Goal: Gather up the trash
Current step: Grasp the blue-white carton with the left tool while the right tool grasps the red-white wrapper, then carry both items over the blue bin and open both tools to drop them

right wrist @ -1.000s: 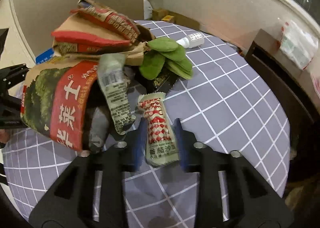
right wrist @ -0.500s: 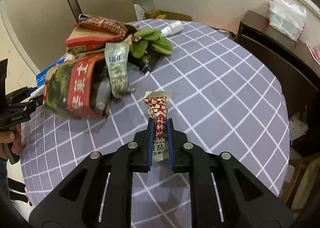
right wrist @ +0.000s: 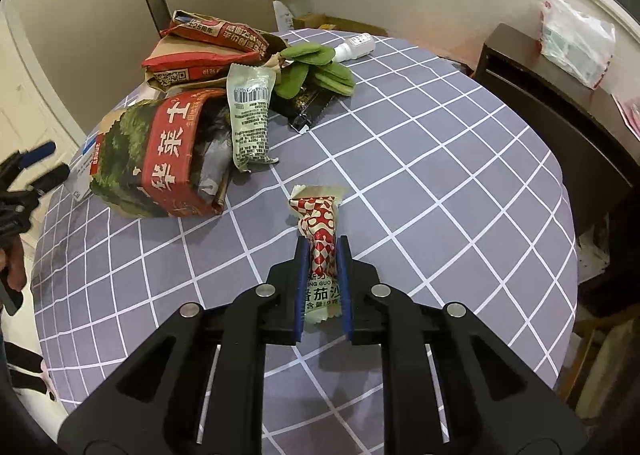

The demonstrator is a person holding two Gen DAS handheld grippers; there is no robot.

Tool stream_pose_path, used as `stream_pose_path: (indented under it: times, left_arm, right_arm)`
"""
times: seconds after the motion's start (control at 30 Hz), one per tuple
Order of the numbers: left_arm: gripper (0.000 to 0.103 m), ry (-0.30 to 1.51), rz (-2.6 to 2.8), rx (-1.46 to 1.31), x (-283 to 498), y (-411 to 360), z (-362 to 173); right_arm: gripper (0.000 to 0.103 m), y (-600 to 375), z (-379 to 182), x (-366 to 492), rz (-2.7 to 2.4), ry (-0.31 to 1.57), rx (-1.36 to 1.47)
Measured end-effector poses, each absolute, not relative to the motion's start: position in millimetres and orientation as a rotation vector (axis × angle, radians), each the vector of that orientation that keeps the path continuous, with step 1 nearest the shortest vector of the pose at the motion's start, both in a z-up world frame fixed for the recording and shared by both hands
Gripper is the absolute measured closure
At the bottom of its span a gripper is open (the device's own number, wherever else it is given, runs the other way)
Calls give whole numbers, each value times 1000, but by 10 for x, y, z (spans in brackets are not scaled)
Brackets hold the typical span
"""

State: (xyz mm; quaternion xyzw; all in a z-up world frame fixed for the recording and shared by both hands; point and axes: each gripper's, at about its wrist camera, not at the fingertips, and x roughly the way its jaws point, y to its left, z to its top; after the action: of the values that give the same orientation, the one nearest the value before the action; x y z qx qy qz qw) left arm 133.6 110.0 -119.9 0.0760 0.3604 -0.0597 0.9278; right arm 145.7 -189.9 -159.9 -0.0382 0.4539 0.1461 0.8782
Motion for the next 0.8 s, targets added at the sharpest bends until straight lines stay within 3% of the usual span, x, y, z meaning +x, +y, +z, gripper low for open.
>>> stream_pose_path:
  times: [0.13, 0.17, 0.2, 0.23, 0.57, 0.8]
  left_arm:
    - [11, 785, -137, 273, 1520, 906, -1287]
    - [19, 805, -169, 268, 1558, 866, -1327]
    - [56, 828, -202, 254, 1579, 839, -1360]
    - [76, 887, -239, 227, 1643, 829, -1419]
    - [81, 841, -218, -18, 1412, 1153, -1298]
    - [81, 741, -215, -70, 1056, 918, -923]
  right_arm:
    - [87, -1874, -1600, 1471, 300, 944, -93]
    - [87, -1872, -1601, 1466, 300, 942, -97]
    - [90, -1881, -1599, 1460, 299, 939, -94]
    - [90, -1900, -1598, 1453, 299, 937, -88]
    - [90, -2277, -1524, 1331, 338, 906, 77]
    - [90, -2562, -1457, 1245, 344, 875, 188]
